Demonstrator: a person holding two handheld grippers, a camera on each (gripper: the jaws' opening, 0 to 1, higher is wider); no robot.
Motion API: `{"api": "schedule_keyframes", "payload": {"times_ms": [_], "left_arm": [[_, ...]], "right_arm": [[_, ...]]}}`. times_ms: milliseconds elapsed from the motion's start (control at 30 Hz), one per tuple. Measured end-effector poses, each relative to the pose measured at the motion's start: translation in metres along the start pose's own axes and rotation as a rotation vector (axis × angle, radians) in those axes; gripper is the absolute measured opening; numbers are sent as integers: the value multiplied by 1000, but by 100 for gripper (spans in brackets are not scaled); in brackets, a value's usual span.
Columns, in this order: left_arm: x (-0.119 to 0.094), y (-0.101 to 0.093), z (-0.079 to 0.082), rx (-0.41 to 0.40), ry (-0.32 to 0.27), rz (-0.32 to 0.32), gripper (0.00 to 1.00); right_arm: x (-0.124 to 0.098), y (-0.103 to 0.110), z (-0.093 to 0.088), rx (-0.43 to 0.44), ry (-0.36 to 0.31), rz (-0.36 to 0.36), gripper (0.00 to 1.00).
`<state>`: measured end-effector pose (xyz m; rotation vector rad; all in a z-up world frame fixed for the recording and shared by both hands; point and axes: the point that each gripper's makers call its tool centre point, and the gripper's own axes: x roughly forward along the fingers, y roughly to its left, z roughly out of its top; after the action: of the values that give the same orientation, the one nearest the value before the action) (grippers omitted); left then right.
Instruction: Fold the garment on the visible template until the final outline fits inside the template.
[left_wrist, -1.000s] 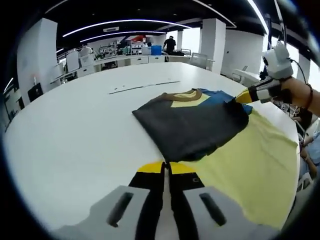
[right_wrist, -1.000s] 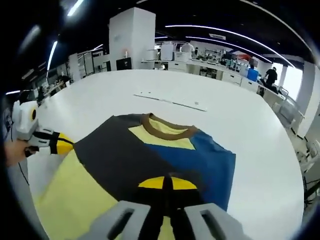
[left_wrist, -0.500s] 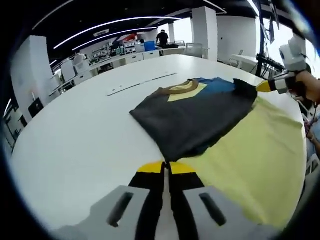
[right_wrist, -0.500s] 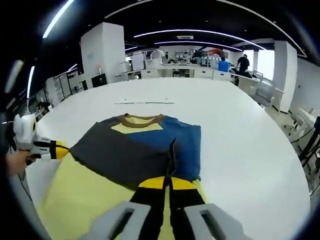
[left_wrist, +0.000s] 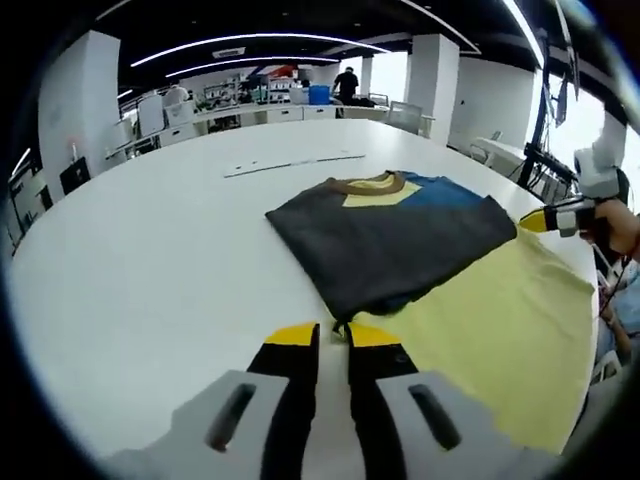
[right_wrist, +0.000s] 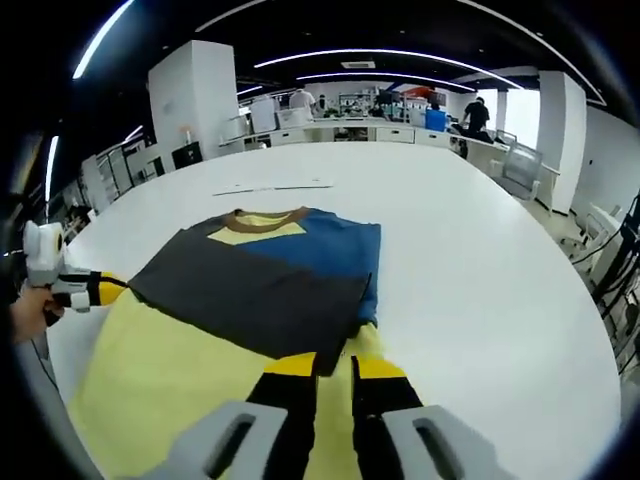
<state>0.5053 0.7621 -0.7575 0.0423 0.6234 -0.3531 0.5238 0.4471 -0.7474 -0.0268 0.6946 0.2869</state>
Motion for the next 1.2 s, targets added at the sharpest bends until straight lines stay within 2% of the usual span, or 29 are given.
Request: {"api": "schedule_keyframes", "payload": {"times_ms": [100, 200, 300, 433, 533, 567, 667, 733, 833, 867, 1000, 1133, 1200], "left_arm": [[2, 0, -2, -15, 8, -6, 9], [6, -5, -4, -91, 8, -33, 8], [8, -4, -4, -96, 10, -26, 8], [8, -8, -6, -93, 19, -35, 5], [8, -9, -6, -89, 19, -33, 3], [8, -10, -6, -89, 21, -33, 3], [8, -10, -6, -67, 28, -27, 0], [7, -8, -7, -36, 37, -13, 0], [5, -6, -7, -5, 46, 2, 0], [4, -4, -7, 6, 52, 11, 0], [0, 8, -7, 73, 67, 51, 0], [0, 6, -7, 98, 76, 45, 0], [1, 6, -7, 165, 92, 56, 0]], "right_arm": [[0, -7, 2, -21, 4, -1, 12], [2, -12, -1, -57, 23, 19, 13], [9, -17, -6, -56, 54, 66, 13], [15, -25, 0, -45, 47, 91, 13], [22, -22, 3, -74, 53, 132, 13], [27, -23, 1, -96, 80, 132, 13], [36, -25, 3, -126, 85, 136, 13], [42, -21, 6, -136, 77, 163, 12], [47, -19, 12, -146, 69, 177, 7], [48, -17, 12, -153, 72, 183, 2], [47, -20, 10, -192, 75, 148, 0], [45, -20, 9, -184, 78, 122, 0], [45, -21, 9, -175, 81, 114, 0]]}}
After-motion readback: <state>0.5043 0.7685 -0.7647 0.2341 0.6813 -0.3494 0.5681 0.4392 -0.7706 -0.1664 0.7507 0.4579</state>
